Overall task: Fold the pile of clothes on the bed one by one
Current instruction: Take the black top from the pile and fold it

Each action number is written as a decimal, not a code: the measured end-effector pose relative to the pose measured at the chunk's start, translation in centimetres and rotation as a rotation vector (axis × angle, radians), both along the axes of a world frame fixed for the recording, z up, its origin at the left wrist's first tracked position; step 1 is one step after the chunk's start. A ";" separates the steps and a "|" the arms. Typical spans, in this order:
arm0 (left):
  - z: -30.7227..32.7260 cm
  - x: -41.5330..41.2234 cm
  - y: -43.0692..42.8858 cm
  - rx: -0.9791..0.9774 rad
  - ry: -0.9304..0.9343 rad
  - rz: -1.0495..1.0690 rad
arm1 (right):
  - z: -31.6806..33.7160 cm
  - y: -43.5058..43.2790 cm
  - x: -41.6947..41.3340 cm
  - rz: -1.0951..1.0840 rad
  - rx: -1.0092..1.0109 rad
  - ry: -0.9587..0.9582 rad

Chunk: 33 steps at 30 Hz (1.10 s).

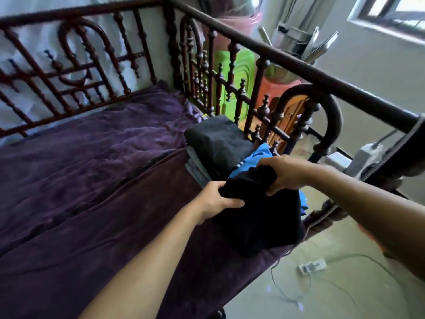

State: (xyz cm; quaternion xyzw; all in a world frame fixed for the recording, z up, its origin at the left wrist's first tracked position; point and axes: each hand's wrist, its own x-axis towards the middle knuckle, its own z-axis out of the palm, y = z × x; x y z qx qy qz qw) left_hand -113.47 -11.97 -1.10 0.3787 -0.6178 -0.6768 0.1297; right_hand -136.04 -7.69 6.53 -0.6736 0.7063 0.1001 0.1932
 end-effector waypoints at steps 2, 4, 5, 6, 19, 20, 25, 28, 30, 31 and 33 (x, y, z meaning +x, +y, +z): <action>-0.1 -2.7 -1.1 0.090 0.049 -0.010 | 1.2 -2.0 -2.3 -0.015 0.063 0.033; -0.9 -5.3 -2.5 0.178 0.068 -0.009 | 1.2 -4.6 -4.5 -0.039 0.116 0.046; -1.5 -6.6 -3.4 0.213 0.073 0.007 | 0.6 -6.0 -5.6 -0.048 0.138 0.055; -2.3 -7.8 -4.3 0.242 0.076 0.043 | -0.3 -7.4 -6.5 -0.056 0.150 0.068; -16.6 -13.9 -8.4 -0.817 -0.714 -0.139 | -22.0 -8.6 -10.6 -0.142 -0.179 0.072; -17.2 -13.8 -8.2 -0.835 -0.727 -0.141 | -23.0 -8.3 -10.6 -0.154 -0.196 0.074; -17.6 -13.8 -8.1 -0.845 -0.828 -0.221 | -24.5 -8.4 -10.8 -0.118 -0.181 0.118; -15.6 -13.3 -8.2 -0.817 -0.847 -0.265 | -23.3 -8.8 -10.8 -0.109 -0.122 0.124; -13.8 -12.0 -7.6 -0.775 -0.862 -0.239 | -21.9 -9.4 -10.4 -0.086 -0.100 0.160; -13.0 -11.1 -7.0 -0.756 -0.875 -0.212 | -21.1 -9.7 -10.0 -0.060 -0.113 0.180; -11.6 -8.6 -5.3 -0.713 -0.911 -0.139 | -19.1 -10.5 -8.5 0.036 -0.190 0.183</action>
